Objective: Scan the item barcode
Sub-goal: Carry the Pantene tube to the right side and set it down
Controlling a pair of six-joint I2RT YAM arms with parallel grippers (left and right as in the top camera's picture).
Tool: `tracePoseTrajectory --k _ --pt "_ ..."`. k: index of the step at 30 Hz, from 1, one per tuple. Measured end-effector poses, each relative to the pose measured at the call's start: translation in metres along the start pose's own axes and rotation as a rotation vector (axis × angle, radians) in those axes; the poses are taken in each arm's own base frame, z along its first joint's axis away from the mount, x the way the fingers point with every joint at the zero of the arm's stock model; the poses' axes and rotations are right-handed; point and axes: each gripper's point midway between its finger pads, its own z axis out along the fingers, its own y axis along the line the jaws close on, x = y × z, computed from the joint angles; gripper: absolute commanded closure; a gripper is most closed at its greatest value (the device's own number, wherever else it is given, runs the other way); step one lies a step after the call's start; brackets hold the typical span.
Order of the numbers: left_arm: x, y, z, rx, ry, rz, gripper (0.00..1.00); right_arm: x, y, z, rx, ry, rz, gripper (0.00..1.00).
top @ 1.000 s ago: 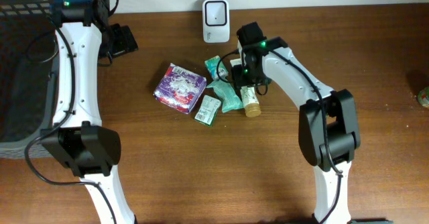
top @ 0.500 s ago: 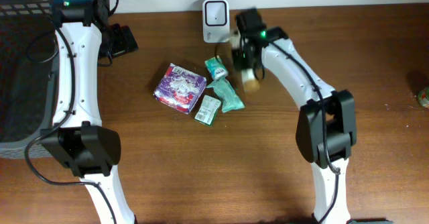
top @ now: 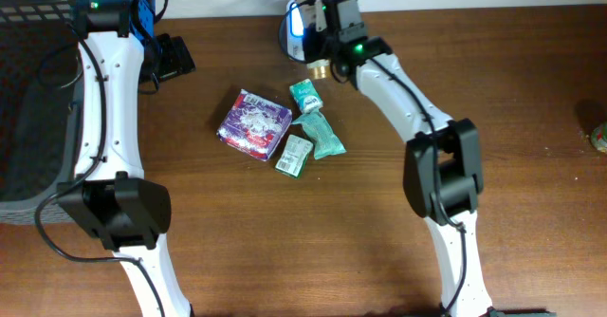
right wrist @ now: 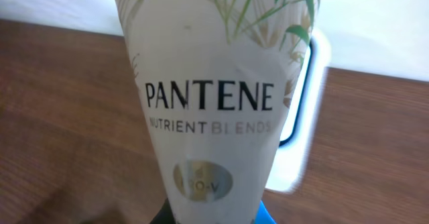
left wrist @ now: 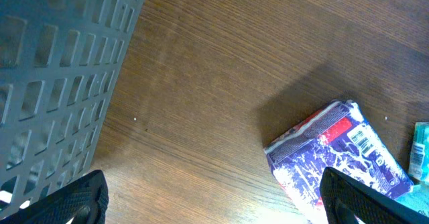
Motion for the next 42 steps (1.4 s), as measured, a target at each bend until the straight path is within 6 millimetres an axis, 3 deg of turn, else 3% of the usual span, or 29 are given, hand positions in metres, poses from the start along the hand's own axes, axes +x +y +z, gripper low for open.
tracePoseTrajectory --k 3,6,12,17,19,22,24,27,29,33,38,41,42 --pt "0.000 0.000 0.000 0.000 0.000 0.000 0.01 -0.016 0.022 0.008 -0.041 -0.097 -0.026 0.96" --pt "0.000 0.000 0.000 0.000 0.000 0.000 0.01 -0.022 0.023 0.007 -0.025 -0.125 -0.030 0.96" --pt "0.000 0.000 0.000 0.000 0.000 0.000 0.01 -0.047 0.009 0.002 0.027 -0.228 -0.004 0.96" --pt "0.000 0.000 0.000 0.000 0.000 0.000 0.01 -0.050 -0.030 0.000 0.086 -0.225 0.082 0.96" --pt "0.000 0.000 0.000 0.000 0.001 0.000 0.01 -0.038 -0.058 -0.002 0.161 -0.176 0.124 0.96" --pt "0.000 0.000 0.000 0.000 0.001 0.000 0.01 -0.016 -0.123 -0.022 0.345 -0.077 0.214 0.96" --pt "0.000 0.000 0.000 0.000 0.001 0.000 0.01 -0.012 -0.176 -0.057 0.471 -0.030 0.275 0.96" --pt "0.000 0.000 0.000 0.000 0.001 0.000 0.01 0.004 -0.254 -0.126 0.636 0.058 0.393 0.96" --pt "0.000 0.000 0.000 0.000 0.001 0.000 0.01 0.030 -0.312 -0.172 0.760 0.115 0.522 0.96" --pt "0.000 0.000 0.000 0.000 0.000 0.000 0.01 0.101 -0.407 -0.250 0.967 0.173 0.842 0.96" --pt "0.000 0.000 0.000 0.000 0.001 0.000 0.01 0.152 -0.454 -0.291 1.061 0.186 0.988 0.96" --pt "0.000 0.000 0.000 0.000 0.000 0.000 0.01 0.167 -0.480 -0.313 1.104 0.146 1.044 0.95" --pt "0.000 0.000 0.000 0.000 0.001 0.000 0.01 0.170 -0.485 -0.318 1.113 0.136 1.055 0.77"
